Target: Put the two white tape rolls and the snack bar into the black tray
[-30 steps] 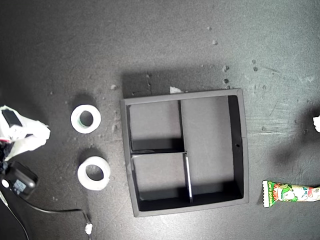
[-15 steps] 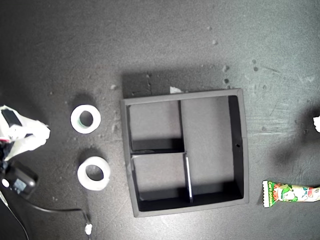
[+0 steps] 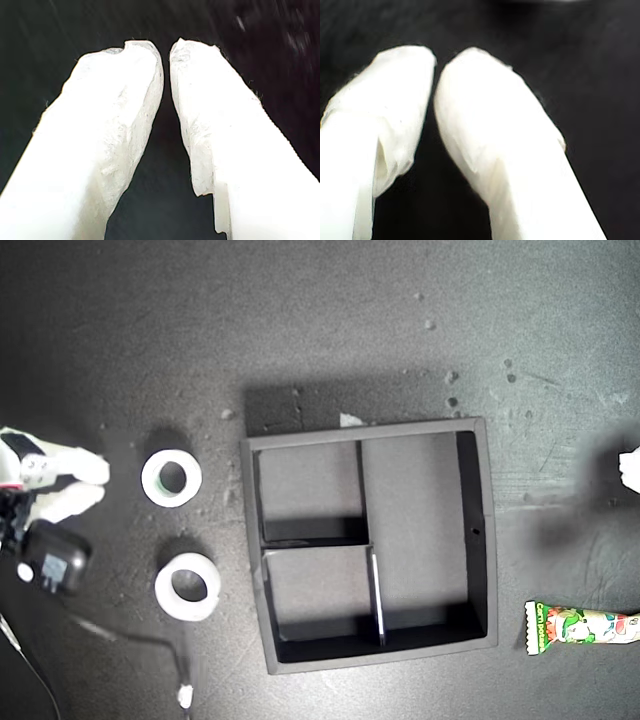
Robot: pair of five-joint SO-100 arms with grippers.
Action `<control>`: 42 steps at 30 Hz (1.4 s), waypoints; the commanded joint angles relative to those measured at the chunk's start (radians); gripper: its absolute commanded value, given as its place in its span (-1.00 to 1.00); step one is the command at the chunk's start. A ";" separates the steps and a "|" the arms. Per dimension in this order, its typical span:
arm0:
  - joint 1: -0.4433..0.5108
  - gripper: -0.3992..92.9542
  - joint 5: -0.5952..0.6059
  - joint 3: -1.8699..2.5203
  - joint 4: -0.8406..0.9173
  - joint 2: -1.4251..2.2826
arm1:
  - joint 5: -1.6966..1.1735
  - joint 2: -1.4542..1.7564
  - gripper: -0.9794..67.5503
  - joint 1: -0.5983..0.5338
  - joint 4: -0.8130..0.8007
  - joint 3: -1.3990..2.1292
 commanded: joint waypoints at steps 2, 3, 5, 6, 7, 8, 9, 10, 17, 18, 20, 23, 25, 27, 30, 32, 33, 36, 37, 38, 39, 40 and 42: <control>0.069 -0.99 0.172 0.055 -0.299 0.049 | -0.400 0.006 -0.97 -0.031 -0.236 0.012; 0.063 -0.99 0.207 0.052 -0.347 0.048 | -0.454 0.006 -0.97 -0.038 -0.267 0.012; 0.060 -0.99 0.272 0.055 -0.426 0.048 | -0.512 0.006 -0.97 -0.041 -0.301 0.012; 0.044 -0.99 0.318 0.055 -0.472 0.048 | -0.474 0.006 -0.98 -0.020 -0.305 0.012; 0.032 -0.99 0.370 0.055 -0.517 0.048 | -0.367 0.006 -0.98 0.012 -0.305 0.012; 0.021 -0.99 0.408 0.052 -0.558 0.049 | -0.232 0.006 -0.98 0.037 -0.310 0.012; 0.006 -0.99 0.416 0.043 -0.572 0.049 | -0.087 0.006 -0.98 0.052 -0.321 0.012; -0.012 -0.96 0.394 0.026 -0.554 0.049 | 0.046 0.006 -0.98 0.063 -0.334 0.012; 0.025 -0.86 0.295 -0.121 -0.379 -0.072 | 0.388 0.008 -0.99 0.124 -0.383 0.012; 0.038 -0.86 0.301 -0.161 -0.379 -0.138 | 0.388 0.008 -0.99 0.126 -0.383 0.012; 0.043 -0.84 0.304 -0.273 -0.364 -0.311 | 0.373 0.008 -0.99 0.133 -0.385 0.012; 0.032 -0.80 0.301 -0.495 -0.291 -0.641 | 0.313 0.008 -0.99 0.146 -0.405 0.012; 0.031 -0.78 0.304 -0.635 -0.253 -0.861 | 0.301 0.008 -0.99 0.146 -0.405 0.012; 0.040 -0.76 0.313 -0.747 -0.227 -1.032 | 0.299 0.008 -0.98 0.135 -0.396 0.012; 0.048 -0.73 0.313 -0.844 -0.210 -1.195 | 0.304 0.008 -0.98 0.123 -0.370 0.012; 0.046 -0.71 0.295 -0.867 -0.206 -1.262 | 0.304 0.008 -0.98 0.110 -0.364 0.012; 0.041 -0.71 0.281 -0.871 -0.201 -1.287 | 0.304 0.008 -0.98 0.106 -0.364 0.012; 0.040 -0.69 0.252 -0.870 -0.201 -1.333 | 0.302 0.008 -0.98 0.094 -0.364 0.012; 0.040 -0.68 0.242 -0.867 -0.201 -1.338 | 0.301 0.008 -0.98 0.092 -0.364 0.012; 0.040 -0.68 0.235 -0.862 -0.201 -1.341 | 0.299 0.008 -0.98 0.091 -0.364 0.012; 0.038 -0.68 0.227 -0.856 -0.201 -1.341 | 0.299 0.008 -0.98 0.089 -0.362 0.012; 0.037 -0.68 0.219 -0.850 -0.201 -1.338 | 0.299 0.008 -0.98 0.089 -0.362 0.012; 0.038 -0.68 0.215 -0.839 -0.201 -1.328 | 0.298 0.008 -0.98 0.089 -0.357 0.012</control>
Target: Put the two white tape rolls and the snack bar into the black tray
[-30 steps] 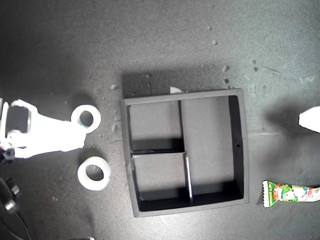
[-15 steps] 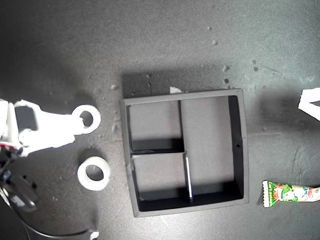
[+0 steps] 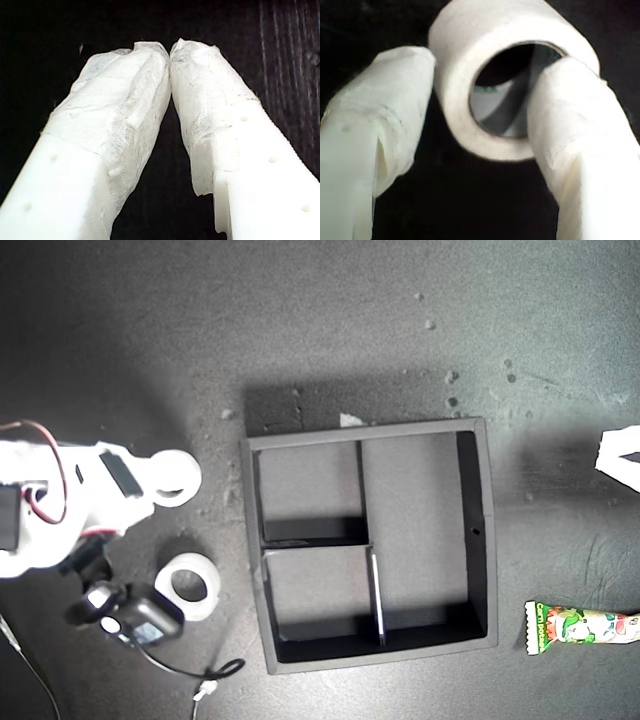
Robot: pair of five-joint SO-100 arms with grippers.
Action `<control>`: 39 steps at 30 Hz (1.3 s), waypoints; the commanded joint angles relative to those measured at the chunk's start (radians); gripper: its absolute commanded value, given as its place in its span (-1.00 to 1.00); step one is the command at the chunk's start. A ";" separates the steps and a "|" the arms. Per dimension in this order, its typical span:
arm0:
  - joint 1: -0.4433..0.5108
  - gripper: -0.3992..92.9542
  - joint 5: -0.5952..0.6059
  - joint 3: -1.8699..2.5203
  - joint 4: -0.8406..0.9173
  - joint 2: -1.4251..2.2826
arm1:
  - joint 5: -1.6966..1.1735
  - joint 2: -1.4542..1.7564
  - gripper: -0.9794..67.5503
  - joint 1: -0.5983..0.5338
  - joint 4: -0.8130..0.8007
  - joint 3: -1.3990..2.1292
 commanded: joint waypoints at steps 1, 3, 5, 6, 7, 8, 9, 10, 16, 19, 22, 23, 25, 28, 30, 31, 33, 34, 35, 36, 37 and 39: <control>0.006 -0.68 -0.025 -0.015 0.003 0.009 | -0.011 0.008 -0.98 -0.009 0.011 0.012; 0.009 -0.68 -0.031 -0.011 0.003 0.008 | -0.011 0.008 -0.98 -0.006 0.015 0.012; 0.017 -0.68 -0.038 -0.006 0.000 0.006 | -0.011 0.008 -0.98 -0.005 0.018 0.012; 0.020 -0.68 -0.043 -0.003 0.000 0.009 | -0.011 0.008 -0.98 -0.003 0.020 0.012; 0.023 -0.69 -0.044 -0.002 -0.002 0.017 | -0.009 0.008 -0.98 -0.003 0.023 0.012; 0.028 -0.70 -0.044 0.002 -0.003 0.025 | -0.009 0.008 -0.98 -0.003 0.026 0.012; 0.029 -0.70 -0.044 0.005 -0.005 0.034 | -0.009 0.008 -0.98 -0.003 0.028 0.012; 0.032 -0.71 -0.044 0.008 -0.006 0.044 | -0.009 0.008 -0.98 -0.003 0.029 0.012; 0.044 -0.73 -0.041 0.020 -0.015 0.052 | -0.006 0.008 -0.98 -0.005 0.031 0.012; 0.044 -0.72 -0.049 0.026 -0.044 -0.006 | -0.006 0.008 -0.98 -0.006 0.031 0.012; 0.037 -0.70 -0.061 0.015 -0.095 -0.118 | -0.012 0.008 -0.98 -0.009 0.028 0.012; 0.031 -0.69 -0.064 -0.003 -0.106 -0.172 | -0.017 0.008 -0.98 -0.012 0.025 0.012; 0.017 -0.69 -0.064 -0.063 -0.107 -0.291 | -0.048 0.008 -0.98 -0.025 -0.002 0.012; -0.006 -0.86 -0.048 -0.169 -0.063 -0.426 | -0.035 0.009 -0.98 -0.029 -0.018 0.012; -0.023 -0.99 -0.069 -0.224 -0.005 -0.463 | 0.075 0.009 -0.98 -0.002 0.003 0.012; -0.028 -0.99 -0.078 -0.235 0.009 -0.465 | 0.127 0.009 -0.98 0.011 0.000 0.012; -0.032 -0.99 -0.075 -0.238 0.020 -0.431 | 0.252 0.009 -0.98 0.032 -0.009 0.012; -0.035 -0.99 -0.072 -0.238 0.028 -0.405 | 0.321 0.009 -0.98 0.041 -0.009 0.012; -0.037 -0.99 -0.072 -0.245 0.049 -0.376 | 0.388 0.009 -0.98 0.049 -0.002 0.012; -0.038 -0.99 -0.066 -0.256 0.072 -0.344 | 0.436 0.009 -0.98 0.058 0.006 0.012; -0.038 -0.99 -0.051 -0.270 0.098 -0.308 | 0.457 0.009 -0.99 0.072 0.011 0.012; -0.040 -0.99 -0.015 -0.310 0.150 -0.238 | 0.390 0.009 -0.99 0.112 -0.017 0.012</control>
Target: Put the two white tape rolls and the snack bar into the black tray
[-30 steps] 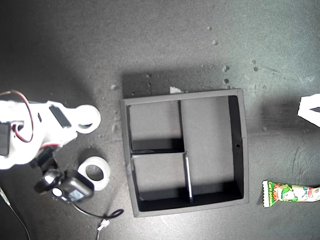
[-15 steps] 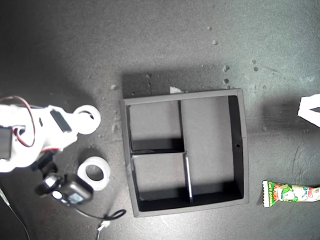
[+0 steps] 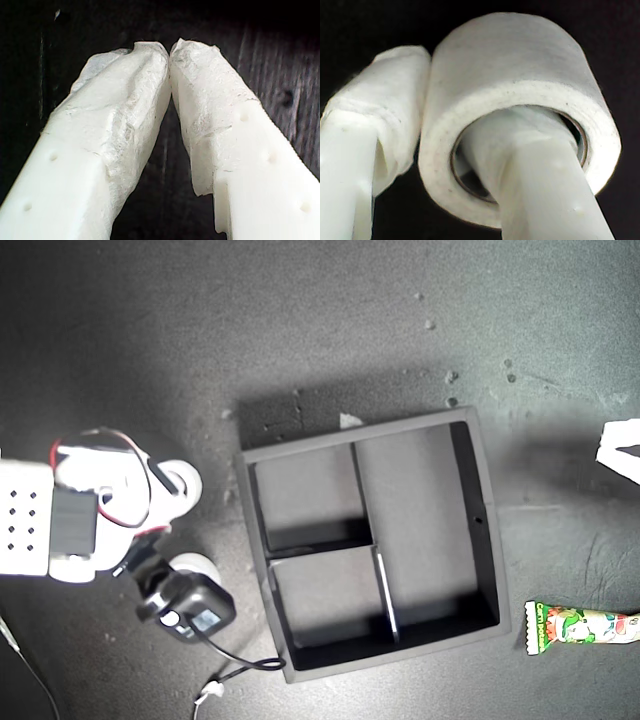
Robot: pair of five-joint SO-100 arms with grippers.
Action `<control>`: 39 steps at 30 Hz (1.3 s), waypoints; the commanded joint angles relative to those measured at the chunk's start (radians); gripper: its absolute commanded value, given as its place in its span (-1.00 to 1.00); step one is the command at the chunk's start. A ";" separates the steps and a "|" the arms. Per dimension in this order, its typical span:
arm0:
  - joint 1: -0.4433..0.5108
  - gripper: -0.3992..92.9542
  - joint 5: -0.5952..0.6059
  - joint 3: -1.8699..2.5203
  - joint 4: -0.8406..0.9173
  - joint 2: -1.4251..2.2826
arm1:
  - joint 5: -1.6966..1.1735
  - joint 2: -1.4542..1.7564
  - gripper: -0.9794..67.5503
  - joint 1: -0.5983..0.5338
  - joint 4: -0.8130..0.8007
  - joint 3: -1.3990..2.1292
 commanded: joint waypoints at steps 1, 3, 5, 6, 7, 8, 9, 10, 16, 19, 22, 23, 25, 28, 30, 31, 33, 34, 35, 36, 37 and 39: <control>-0.014 -0.99 0.057 -0.097 0.077 0.138 | -0.117 0.009 -0.99 0.064 -0.080 0.012; -0.012 -0.99 0.086 -0.169 0.120 0.190 | -0.439 0.009 -0.99 0.089 -0.222 0.002; -0.003 -0.99 0.114 -0.265 0.153 0.210 | -0.779 0.009 -0.99 0.044 -0.275 -0.054; 0.003 -0.99 0.123 -0.321 0.169 0.207 | -0.911 0.009 -0.99 0.011 -0.275 -0.091; 0.008 -0.99 0.137 -0.371 0.176 0.198 | -1.015 0.009 -0.99 -0.020 -0.268 -0.127; 0.012 -0.99 0.149 -0.422 0.181 0.181 | -1.092 0.005 -0.99 -0.044 -0.244 -0.173; 0.017 -0.99 0.155 -0.474 0.184 0.158 | -1.170 -0.005 -0.99 -0.081 -0.219 -0.227; 0.023 -0.99 0.161 -0.523 0.186 0.130 | -1.236 -0.008 -0.99 -0.121 -0.198 -0.273; 0.092 -0.99 0.175 -0.914 0.261 -0.166 | -1.422 -0.249 -0.98 -0.330 -0.140 -0.558; 0.143 -0.99 0.155 -1.180 0.364 -0.354 | -1.385 -0.561 -0.98 -0.376 -0.071 -0.808; 0.184 -0.99 0.135 -1.534 0.523 -0.589 | -1.190 -0.850 -0.98 -0.413 0.063 -1.049; 0.193 -0.99 0.127 -1.700 0.598 -0.689 | -1.092 -0.919 -0.98 -0.430 0.100 -1.103; 0.199 -0.99 0.107 -2.118 0.767 -0.936 | -0.899 -1.009 -0.98 -0.482 0.138 -1.155; 0.196 -0.99 0.075 -2.192 0.818 -1.034 | -0.607 -1.040 -0.98 -0.578 0.149 -1.135; 0.207 -0.99 0.061 -2.215 0.818 -1.075 | -0.434 -1.042 -0.98 -0.646 0.160 -1.089; 0.212 -0.99 0.054 -2.217 0.818 -1.088 | -0.360 -1.042 -0.98 -0.681 0.167 -1.065; 0.219 -0.99 0.040 -2.235 0.818 -1.109 | -0.233 -1.042 -0.97 -0.742 0.187 -1.015; 0.221 -0.99 0.035 -2.241 0.818 -1.115 | -0.178 -1.040 -0.97 -0.769 0.198 -0.991; 0.224 -0.99 0.031 -2.243 0.818 -1.120 | -0.130 -1.040 -0.88 -0.793 0.199 -0.966; 0.225 -0.99 0.026 -2.243 0.818 -1.121 | -0.084 -1.040 -0.73 -0.815 0.199 -0.939; 0.230 -0.99 0.021 -2.243 0.818 -1.124 | -0.040 -1.040 -0.50 -0.833 0.189 -0.908; 0.239 -0.98 0.009 -2.243 0.818 -1.132 | 0.023 -1.040 -0.31 -0.864 0.138 -0.847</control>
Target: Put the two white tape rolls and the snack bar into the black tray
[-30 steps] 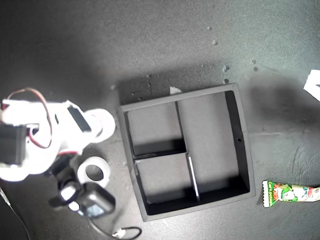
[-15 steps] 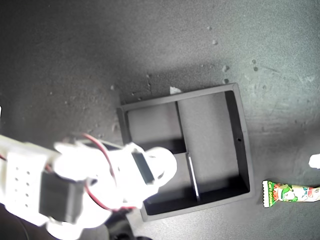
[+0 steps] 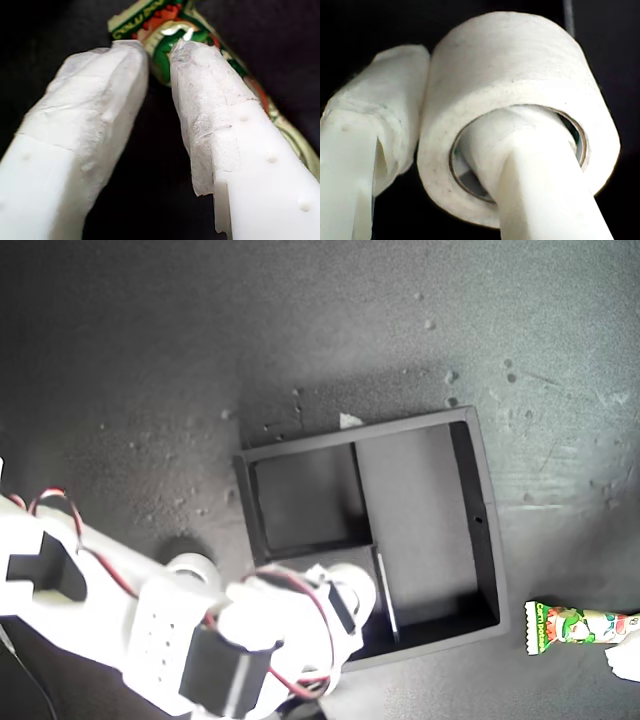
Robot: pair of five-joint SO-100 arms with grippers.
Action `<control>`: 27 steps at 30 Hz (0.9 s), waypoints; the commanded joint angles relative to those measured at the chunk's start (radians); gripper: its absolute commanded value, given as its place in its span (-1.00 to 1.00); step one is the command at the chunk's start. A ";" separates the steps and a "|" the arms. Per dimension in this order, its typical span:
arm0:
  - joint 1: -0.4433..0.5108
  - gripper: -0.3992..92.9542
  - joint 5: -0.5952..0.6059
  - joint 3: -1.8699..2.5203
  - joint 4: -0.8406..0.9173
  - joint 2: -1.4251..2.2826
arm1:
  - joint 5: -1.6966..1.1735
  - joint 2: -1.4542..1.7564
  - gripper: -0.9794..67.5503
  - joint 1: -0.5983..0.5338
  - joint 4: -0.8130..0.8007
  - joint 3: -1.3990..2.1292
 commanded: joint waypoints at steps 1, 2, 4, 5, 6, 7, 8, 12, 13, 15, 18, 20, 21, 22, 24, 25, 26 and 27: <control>0.012 -0.95 -0.037 -0.052 0.017 0.002 | 0.141 0.002 -0.28 -0.054 -0.078 0.074; 0.017 -0.93 -0.044 -0.052 0.017 0.000 | 0.161 0.002 -0.26 -0.064 -0.106 0.098; 0.026 -0.89 -0.057 -0.054 0.018 -0.002 | 0.198 0.002 -0.21 -0.077 -0.140 0.138; 0.029 -0.88 -0.061 -0.054 0.018 -0.002 | 0.215 0.002 -0.19 -0.081 -0.149 0.153; 0.031 -0.85 -0.066 -0.054 0.018 0.000 | 0.227 0.002 -0.16 -0.086 -0.160 0.166; 0.032 -0.83 -0.069 -0.054 0.018 0.000 | 0.239 0.002 -0.15 -0.087 -0.170 0.179; 0.032 -0.80 -0.074 -0.054 0.018 0.000 | 0.255 0.002 -0.10 -0.092 -0.173 0.192; 0.040 -0.76 -0.083 -0.054 0.018 0.012 | 0.311 0.002 0.04 -0.118 -0.192 0.227; 0.043 -0.76 -0.084 -0.054 0.018 0.018 | 0.321 0.002 0.04 -0.124 -0.206 0.235; 0.048 -0.76 -0.087 -0.054 0.018 0.032 | 0.342 0.002 0.04 -0.137 -0.227 0.250; 0.052 -0.77 -0.087 -0.048 0.018 0.060 | 0.370 0.002 0.05 -0.147 -0.253 0.270; 0.052 -0.79 -0.078 0.002 0.020 0.114 | 0.390 0.002 0.04 -0.153 -0.293 0.299; 0.051 -0.81 -0.071 0.057 0.021 0.164 | 0.397 0.002 0.04 -0.156 -0.327 0.324; 0.046 -0.82 -0.063 0.127 0.021 0.227 | 0.405 0.002 0.04 -0.161 -0.365 0.354; 0.029 -0.84 -0.055 0.307 0.021 0.385 | 0.422 0.002 0.03 -0.169 -0.457 0.420; 0.018 -0.86 -0.064 0.405 0.021 0.472 | 0.423 0.000 0.01 -0.173 -0.503 0.449; 0.008 -0.86 -0.091 0.506 0.021 0.561 | 0.425 -0.002 -0.01 -0.176 -0.538 0.469; 0.000 -0.86 -0.129 0.607 0.021 0.646 | 0.425 -0.006 -0.01 -0.179 -0.557 0.480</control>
